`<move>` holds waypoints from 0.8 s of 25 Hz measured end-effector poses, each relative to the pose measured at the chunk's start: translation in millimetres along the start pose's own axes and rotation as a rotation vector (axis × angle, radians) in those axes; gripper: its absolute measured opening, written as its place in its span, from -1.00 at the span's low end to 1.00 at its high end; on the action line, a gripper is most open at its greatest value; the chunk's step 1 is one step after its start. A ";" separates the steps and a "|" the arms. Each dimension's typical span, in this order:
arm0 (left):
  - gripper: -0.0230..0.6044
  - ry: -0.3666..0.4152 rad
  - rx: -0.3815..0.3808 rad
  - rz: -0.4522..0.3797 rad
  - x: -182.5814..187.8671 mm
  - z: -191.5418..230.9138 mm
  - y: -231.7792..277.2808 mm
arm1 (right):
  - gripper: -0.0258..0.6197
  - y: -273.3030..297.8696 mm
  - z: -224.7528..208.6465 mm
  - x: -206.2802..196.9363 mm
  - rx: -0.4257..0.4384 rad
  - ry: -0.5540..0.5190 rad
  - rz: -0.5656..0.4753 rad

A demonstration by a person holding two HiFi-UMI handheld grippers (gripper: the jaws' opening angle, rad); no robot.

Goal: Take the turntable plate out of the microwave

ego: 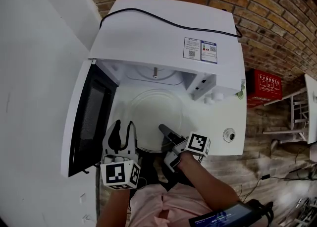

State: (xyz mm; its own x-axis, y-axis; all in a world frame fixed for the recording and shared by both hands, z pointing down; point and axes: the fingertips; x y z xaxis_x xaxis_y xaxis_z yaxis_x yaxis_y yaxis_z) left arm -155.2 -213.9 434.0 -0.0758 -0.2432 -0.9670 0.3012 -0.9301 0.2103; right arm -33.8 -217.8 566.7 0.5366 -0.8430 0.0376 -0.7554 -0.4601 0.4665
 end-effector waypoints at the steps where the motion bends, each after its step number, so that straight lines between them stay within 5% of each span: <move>1: -0.41 -0.001 0.003 0.000 -0.2 1.5 0.0 | -0.83 -0.2 -0.7 -0.1 -0.007 0.004 0.000; 20: -0.41 0.009 0.003 0.002 1.6 1.7 5.5 | -0.83 0.3 -0.3 0.7 0.005 0.010 0.004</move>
State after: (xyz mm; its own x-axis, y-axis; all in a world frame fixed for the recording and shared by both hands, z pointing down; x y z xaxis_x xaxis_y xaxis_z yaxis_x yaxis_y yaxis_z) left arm -155.4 -219.9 433.8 -0.0663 -0.2423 -0.9679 0.2987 -0.9304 0.2124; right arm -33.5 -218.5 567.1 0.5376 -0.8418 0.0483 -0.7594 -0.4584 0.4617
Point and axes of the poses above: the fingertips, and each gripper's own axes: y forward along the fingers, z to its left, x out of its top, and after that the axes turned 14 degrees about -x, right-handed
